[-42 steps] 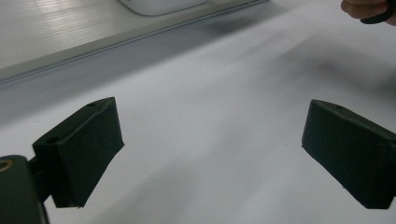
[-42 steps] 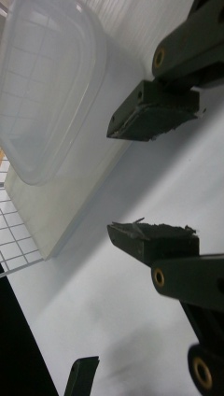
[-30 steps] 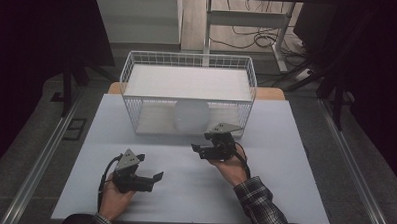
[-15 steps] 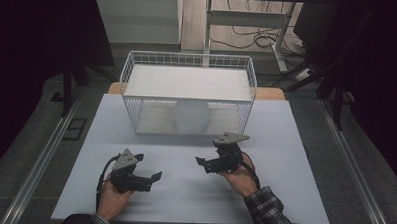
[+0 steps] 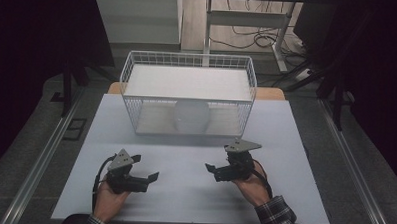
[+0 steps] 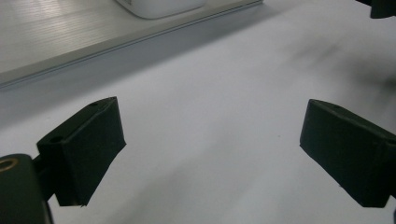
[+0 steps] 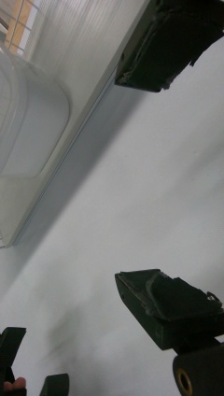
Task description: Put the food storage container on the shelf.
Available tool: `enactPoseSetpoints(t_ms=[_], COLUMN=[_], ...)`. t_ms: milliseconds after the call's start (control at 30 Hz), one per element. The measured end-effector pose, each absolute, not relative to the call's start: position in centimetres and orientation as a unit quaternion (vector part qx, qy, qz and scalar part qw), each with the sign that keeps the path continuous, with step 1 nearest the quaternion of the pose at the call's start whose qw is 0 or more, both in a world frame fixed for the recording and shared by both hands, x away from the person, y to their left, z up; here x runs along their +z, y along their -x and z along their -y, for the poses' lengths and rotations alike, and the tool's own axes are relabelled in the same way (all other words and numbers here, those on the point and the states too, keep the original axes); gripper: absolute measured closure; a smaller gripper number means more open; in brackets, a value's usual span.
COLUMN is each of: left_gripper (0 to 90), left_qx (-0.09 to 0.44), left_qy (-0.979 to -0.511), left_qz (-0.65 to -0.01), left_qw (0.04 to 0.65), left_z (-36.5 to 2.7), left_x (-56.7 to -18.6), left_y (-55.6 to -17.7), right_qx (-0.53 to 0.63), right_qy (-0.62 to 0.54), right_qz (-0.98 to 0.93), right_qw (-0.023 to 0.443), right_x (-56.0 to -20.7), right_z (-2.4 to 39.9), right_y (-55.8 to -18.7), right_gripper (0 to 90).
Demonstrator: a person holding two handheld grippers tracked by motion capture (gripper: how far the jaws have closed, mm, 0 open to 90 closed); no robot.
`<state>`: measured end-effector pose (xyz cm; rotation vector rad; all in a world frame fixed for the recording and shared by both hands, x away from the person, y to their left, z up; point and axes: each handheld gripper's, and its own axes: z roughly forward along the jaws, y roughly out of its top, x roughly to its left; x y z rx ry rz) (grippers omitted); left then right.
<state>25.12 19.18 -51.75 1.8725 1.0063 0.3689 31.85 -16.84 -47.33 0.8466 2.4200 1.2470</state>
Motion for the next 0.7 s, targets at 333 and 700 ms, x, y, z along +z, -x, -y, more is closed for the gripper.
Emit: enactPoseSetpoints(t_ms=[333,700], left_gripper=[6.1,6.1], left_qx=[0.167,0.184], left_qy=[-0.769,-0.761], left_qz=[-0.411,-0.423], left_qw=[0.46,0.456], left_z=[-19.9,-21.4], left_x=[-51.5,-51.3], left_y=[-24.3,-23.1], right_qx=[0.431,0.425], right_qy=[-0.305,-0.323], right_qz=[-0.832,-0.823], right_qw=[0.171,0.194], right_x=[-47.3,-47.4], right_z=[19.6,22.2], right_y=[-30.3,-28.8], right_gripper=[5.8,5.8])
